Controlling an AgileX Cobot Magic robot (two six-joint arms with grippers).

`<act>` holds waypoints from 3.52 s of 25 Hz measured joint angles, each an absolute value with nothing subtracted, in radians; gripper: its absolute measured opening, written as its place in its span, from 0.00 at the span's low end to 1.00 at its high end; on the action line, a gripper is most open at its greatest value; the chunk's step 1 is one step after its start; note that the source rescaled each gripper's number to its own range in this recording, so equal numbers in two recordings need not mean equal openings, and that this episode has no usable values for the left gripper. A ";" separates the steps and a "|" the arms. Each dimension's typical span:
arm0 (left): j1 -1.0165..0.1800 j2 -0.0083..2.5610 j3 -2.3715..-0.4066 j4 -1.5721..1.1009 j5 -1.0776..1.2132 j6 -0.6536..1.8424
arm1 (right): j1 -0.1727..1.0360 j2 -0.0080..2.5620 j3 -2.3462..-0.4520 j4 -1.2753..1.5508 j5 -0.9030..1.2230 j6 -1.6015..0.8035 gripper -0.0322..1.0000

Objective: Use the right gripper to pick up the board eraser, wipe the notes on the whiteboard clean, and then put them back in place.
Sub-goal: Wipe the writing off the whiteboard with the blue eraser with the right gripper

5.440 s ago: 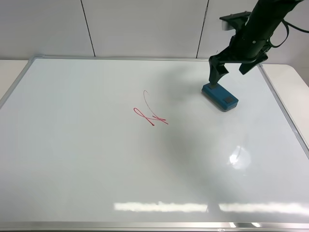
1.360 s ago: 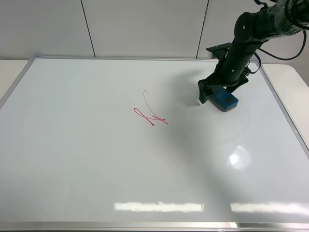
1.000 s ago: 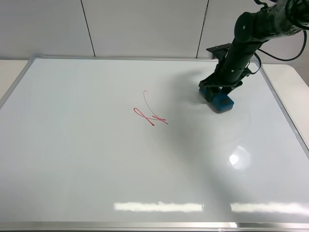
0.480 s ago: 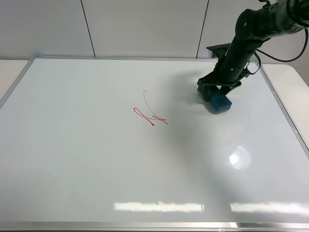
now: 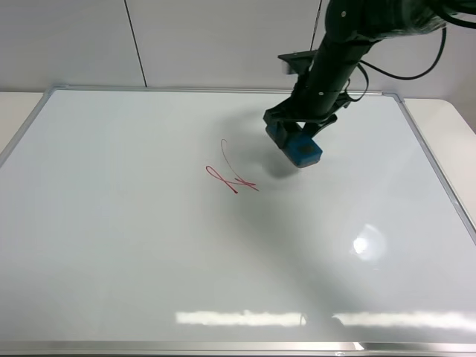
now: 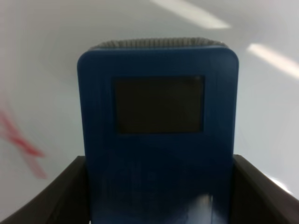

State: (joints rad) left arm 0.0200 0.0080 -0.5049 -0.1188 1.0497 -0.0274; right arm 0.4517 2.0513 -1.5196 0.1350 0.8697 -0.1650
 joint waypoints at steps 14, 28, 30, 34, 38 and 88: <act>0.020 0.008 -0.505 -0.119 1.050 -0.029 | 0.808 2.090 -1.565 0.007 0.805 0.028 0.06; 0.020 0.008 -0.505 -0.119 1.050 -0.028 | 0.846 2.205 -1.566 -0.023 0.766 0.092 0.06; 0.020 0.008 -0.505 -0.119 1.050 -0.028 | 0.846 2.214 -1.566 -0.025 0.756 0.096 0.06; 0.020 0.008 -0.505 -0.119 1.050 -0.028 | 0.846 2.225 -1.568 -0.037 0.752 0.106 0.06; 0.020 0.008 -0.505 -0.119 1.050 -0.028 | 0.848 2.228 -1.573 -0.062 0.751 0.134 0.06; 0.020 0.008 -0.505 -0.119 1.050 -0.028 | 0.791 2.229 -1.582 -0.037 0.837 -0.078 0.05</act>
State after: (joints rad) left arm 0.0200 0.0080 -0.5049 -0.1188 1.0497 -0.0282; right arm 0.7909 2.2286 -1.5816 -0.0369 0.8375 -0.0777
